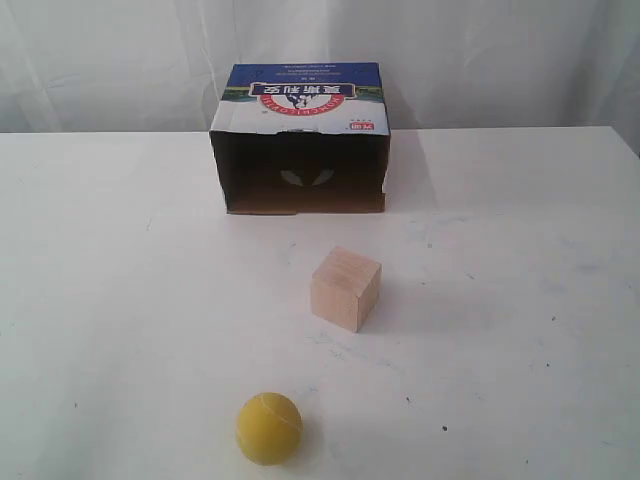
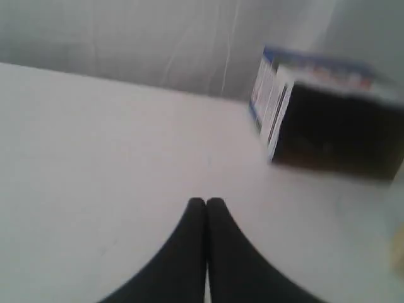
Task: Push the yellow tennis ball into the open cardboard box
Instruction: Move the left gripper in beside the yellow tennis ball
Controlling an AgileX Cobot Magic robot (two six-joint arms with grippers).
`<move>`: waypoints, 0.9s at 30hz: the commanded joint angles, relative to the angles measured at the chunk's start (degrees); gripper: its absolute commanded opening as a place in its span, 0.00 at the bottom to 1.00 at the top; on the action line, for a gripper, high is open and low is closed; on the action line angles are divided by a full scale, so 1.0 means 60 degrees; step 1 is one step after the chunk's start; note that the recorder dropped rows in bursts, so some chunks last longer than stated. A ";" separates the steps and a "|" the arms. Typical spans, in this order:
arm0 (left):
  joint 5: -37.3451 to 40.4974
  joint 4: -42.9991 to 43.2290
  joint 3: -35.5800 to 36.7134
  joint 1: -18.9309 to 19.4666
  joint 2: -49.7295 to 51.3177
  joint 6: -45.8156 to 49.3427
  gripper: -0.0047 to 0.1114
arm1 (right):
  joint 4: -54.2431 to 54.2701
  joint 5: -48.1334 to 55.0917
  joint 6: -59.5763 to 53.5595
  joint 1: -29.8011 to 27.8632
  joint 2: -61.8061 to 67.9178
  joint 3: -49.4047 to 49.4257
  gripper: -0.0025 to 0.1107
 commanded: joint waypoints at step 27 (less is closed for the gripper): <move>1.0200 -0.9902 -0.6508 -0.0695 1.1441 1.3437 0.04 | -0.0017 -0.0069 0.0025 -0.0093 -0.0063 0.0040 0.02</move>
